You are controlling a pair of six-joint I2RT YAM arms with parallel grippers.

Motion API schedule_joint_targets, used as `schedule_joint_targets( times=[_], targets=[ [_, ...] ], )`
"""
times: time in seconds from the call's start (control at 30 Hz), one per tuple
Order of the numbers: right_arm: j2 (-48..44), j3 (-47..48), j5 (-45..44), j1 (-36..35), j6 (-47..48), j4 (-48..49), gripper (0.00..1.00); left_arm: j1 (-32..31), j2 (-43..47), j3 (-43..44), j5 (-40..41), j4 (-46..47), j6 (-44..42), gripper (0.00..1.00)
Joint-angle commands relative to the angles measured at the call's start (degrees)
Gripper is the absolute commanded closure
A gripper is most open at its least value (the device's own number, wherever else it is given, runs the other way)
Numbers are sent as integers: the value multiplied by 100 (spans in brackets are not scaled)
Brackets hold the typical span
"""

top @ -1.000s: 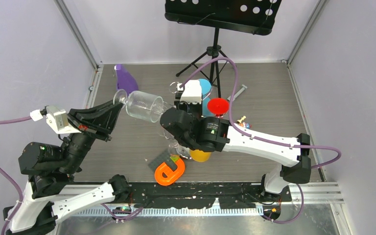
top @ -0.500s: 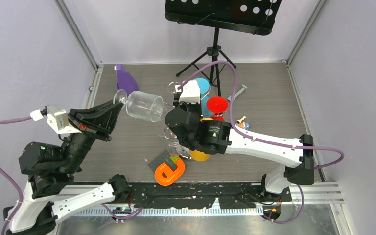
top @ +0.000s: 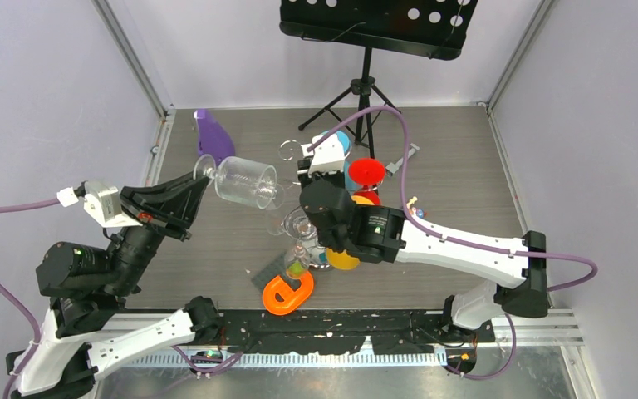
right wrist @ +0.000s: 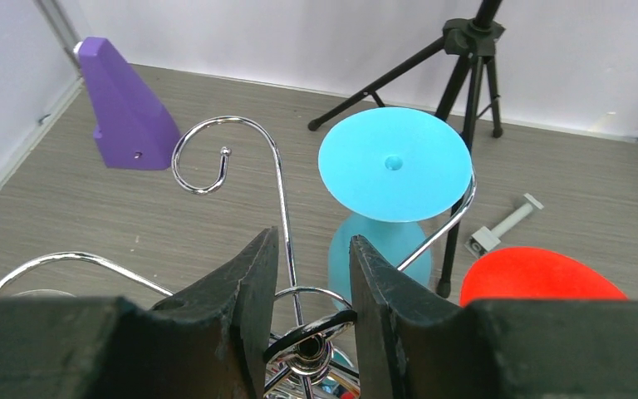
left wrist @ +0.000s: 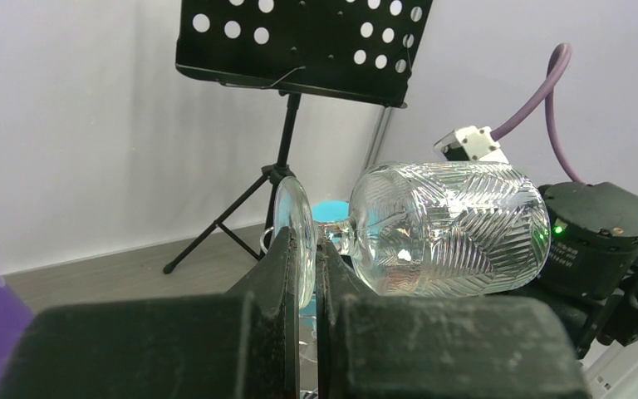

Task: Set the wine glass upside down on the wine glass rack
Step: Turn the wine glass upside down at the wine rack.

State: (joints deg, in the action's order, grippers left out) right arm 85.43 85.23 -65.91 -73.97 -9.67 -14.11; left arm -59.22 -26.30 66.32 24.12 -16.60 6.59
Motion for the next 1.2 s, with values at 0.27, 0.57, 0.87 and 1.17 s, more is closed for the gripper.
schedule_joint_targets(
  times=[0.27, 0.57, 0.87, 1.17],
  targets=[
    [-537, -893, 1959, 332, 604, 76, 95, 5, 82, -211, 292, 791, -136, 100],
    [-601, -848, 2877, 525, 1114, -50, 94, 7, 187, -390, 502, 772, -220, 100],
    [-763, -945, 3623, 719, 1497, -190, 94, 3, 329, -505, 543, 668, -410, 100],
    [-892, -983, 4662, 1032, 1798, -310, 95, 7, 392, -610, 230, 683, -1082, 100]
  ],
)
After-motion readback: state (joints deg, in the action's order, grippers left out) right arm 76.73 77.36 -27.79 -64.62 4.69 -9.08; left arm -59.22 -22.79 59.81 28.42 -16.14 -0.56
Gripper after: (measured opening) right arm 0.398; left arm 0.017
